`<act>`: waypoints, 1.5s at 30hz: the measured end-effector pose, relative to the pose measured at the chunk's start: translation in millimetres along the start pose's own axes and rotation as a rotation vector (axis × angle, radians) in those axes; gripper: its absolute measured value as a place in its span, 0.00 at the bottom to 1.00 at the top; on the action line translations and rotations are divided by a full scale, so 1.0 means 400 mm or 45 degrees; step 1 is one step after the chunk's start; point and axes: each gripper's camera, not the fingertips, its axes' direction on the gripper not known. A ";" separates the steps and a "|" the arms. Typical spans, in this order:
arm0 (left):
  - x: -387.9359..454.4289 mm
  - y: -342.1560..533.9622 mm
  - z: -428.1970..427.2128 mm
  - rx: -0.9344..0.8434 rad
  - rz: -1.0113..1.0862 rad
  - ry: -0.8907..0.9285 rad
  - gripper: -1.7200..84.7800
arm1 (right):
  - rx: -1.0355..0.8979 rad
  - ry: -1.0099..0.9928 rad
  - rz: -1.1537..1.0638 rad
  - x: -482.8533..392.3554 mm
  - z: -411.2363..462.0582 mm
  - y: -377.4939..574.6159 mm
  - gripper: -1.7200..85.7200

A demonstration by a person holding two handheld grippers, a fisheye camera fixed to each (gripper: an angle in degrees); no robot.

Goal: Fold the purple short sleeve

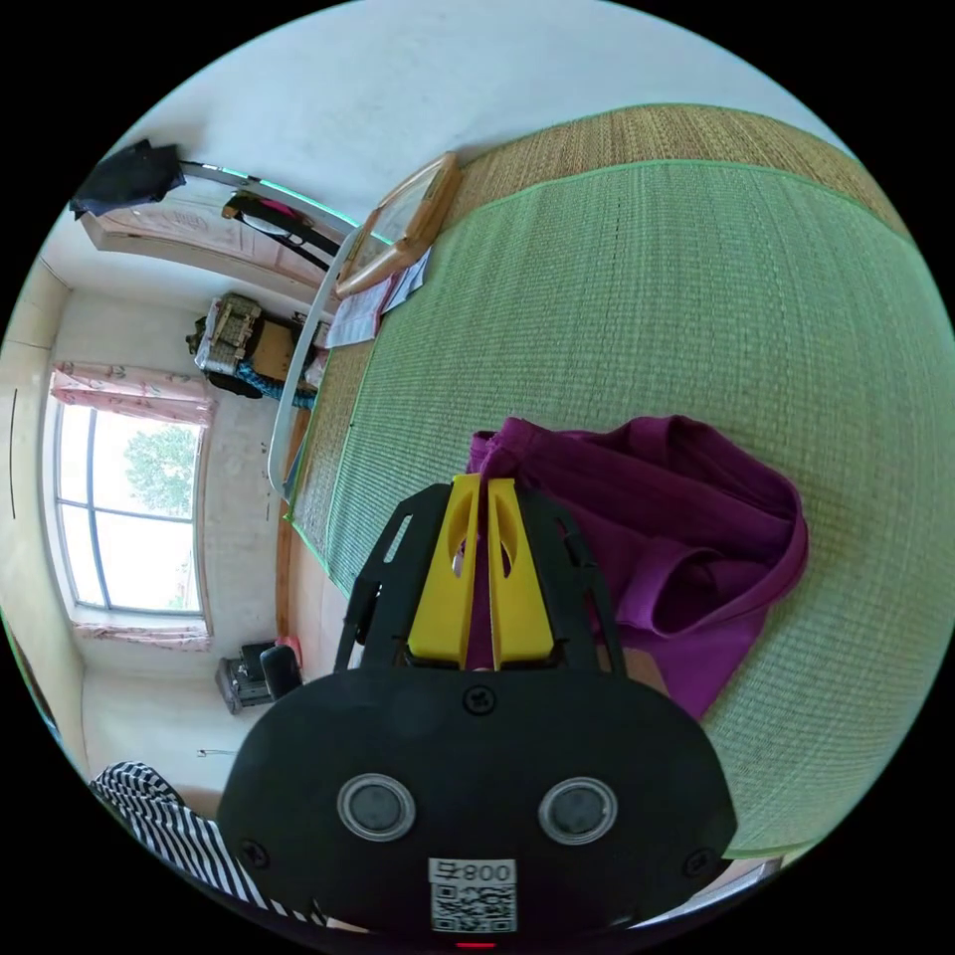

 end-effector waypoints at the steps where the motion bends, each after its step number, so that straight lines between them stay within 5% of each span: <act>1: -0.004 -0.005 -0.010 -0.002 -0.007 0.006 0.03 | -0.003 0.000 -0.003 -0.006 0.007 -0.008 0.03; 15: -0.052 -0.042 -0.116 -0.012 -0.112 0.021 0.02 | -0.208 0.077 -0.067 -0.111 0.199 -0.186 0.03; 28: 0.069 -0.108 -0.099 -0.107 0.241 -0.107 0.02 | -0.191 0.119 -0.350 -0.172 0.037 -0.208 0.04; 39: 0.079 -0.152 -0.063 -0.165 0.277 -0.130 0.02 | -0.424 0.452 -0.463 -0.133 0.122 -0.114 0.02; 45: 0.085 -0.174 -0.049 -0.179 0.293 -0.150 0.02 | -0.310 0.551 -0.493 -0.134 0.087 -0.193 0.02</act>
